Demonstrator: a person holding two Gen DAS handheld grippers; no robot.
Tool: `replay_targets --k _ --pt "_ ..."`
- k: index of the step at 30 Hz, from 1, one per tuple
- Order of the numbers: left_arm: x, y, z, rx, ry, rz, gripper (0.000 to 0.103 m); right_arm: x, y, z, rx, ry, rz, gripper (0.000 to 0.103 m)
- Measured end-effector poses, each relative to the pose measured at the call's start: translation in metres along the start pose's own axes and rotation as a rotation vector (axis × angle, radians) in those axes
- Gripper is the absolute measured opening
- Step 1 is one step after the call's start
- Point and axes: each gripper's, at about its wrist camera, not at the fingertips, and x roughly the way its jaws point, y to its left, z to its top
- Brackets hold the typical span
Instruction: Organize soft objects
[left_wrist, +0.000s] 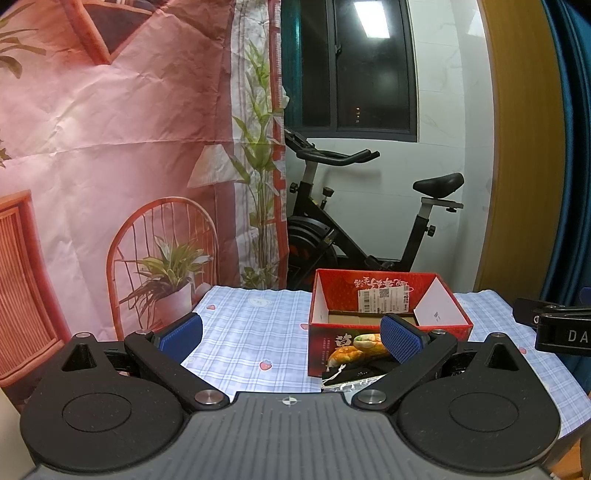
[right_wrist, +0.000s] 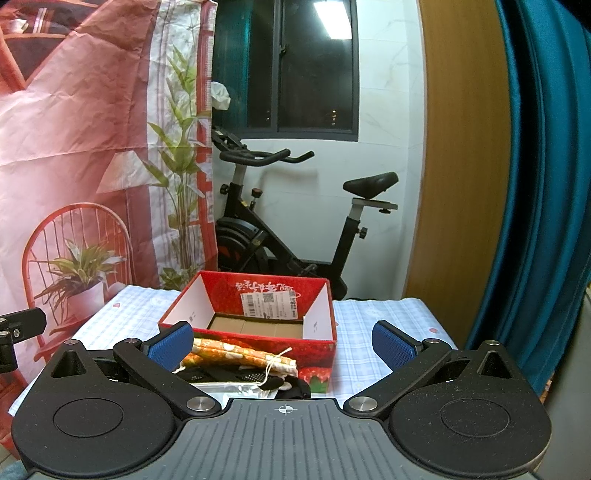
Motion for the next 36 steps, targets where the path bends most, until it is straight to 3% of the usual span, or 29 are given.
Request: replay_targets --k 36 --pt "0.0023 0.0024 -0.0019 -0.013 0.007 0.002 0.103 0.002 -0.0013 0.002 0.006 0.006 0.005 0.103"
